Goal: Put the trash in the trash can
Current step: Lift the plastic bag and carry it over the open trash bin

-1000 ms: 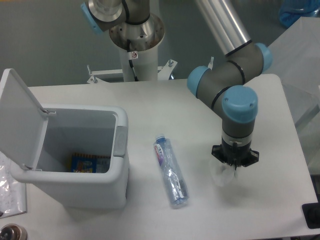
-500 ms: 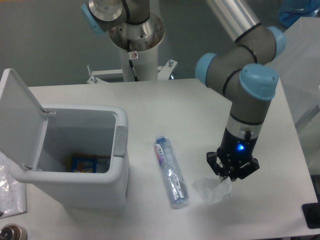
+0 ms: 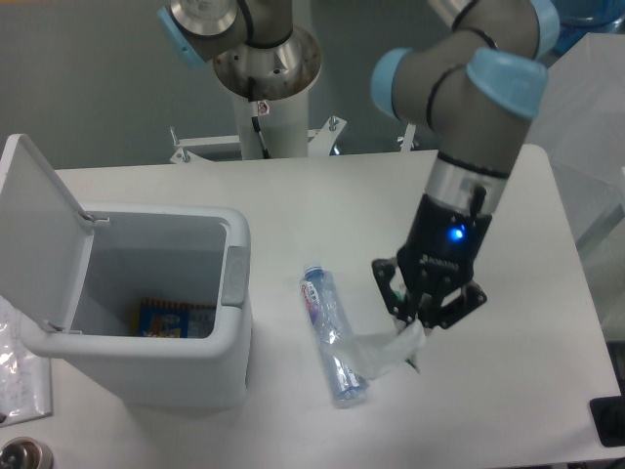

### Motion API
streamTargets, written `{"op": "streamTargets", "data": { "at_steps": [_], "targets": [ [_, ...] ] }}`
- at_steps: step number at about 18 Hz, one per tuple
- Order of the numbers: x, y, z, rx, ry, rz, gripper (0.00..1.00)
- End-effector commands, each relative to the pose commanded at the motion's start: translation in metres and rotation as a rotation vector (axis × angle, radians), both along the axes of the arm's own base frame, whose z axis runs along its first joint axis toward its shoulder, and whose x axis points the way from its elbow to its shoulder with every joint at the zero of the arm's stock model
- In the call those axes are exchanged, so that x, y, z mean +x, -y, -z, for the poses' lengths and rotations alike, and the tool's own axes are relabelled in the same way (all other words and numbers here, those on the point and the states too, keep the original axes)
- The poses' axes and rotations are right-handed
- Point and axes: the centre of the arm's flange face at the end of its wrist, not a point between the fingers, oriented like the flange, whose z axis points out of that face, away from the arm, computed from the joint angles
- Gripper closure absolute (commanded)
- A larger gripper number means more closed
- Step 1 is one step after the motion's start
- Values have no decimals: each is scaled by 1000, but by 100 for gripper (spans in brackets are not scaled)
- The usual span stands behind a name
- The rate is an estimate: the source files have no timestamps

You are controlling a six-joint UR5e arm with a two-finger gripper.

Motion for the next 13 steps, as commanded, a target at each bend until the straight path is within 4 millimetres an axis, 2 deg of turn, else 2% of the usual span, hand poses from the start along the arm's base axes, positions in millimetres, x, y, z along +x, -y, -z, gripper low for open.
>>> {"op": "streamTargets", "data": {
  "at_steps": [3, 7, 10, 13],
  "targets": [
    [27, -6, -26, 36, -3, 22, 95],
    [67, -18, -49, 55, -14, 60, 92],
    [98, -33, -55, 59, -3, 96, 92],
    [119, -43, -48, 49, 15, 127, 92]
  ]
}}
